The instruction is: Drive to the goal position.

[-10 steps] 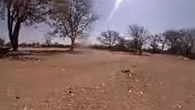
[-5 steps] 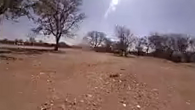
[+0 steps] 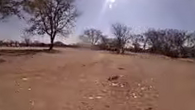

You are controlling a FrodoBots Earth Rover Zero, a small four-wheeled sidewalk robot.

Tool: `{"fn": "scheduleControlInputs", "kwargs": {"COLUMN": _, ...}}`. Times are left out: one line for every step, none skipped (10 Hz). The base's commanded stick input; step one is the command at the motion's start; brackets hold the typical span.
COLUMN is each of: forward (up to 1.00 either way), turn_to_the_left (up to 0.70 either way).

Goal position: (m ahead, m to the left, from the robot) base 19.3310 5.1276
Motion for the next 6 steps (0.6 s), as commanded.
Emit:
{"fn": "scheduleControlInputs", "kwargs": {"forward": 1.00, "turn_to_the_left": 0.00}}
{"fn": "scheduleControlInputs", "kwargs": {"forward": 1.00, "turn_to_the_left": 0.00}}
{"fn": "scheduleControlInputs", "kwargs": {"forward": 1.00, "turn_to_the_left": 0.00}}
{"fn": "scheduleControlInputs", "kwargs": {"forward": 1.00, "turn_to_the_left": 0.00}}
{"fn": "scheduleControlInputs", "kwargs": {"forward": 1.00, "turn_to_the_left": 0.00}}
{"fn": "scheduleControlInputs", "kwargs": {"forward": 1.00, "turn_to_the_left": 0.00}}
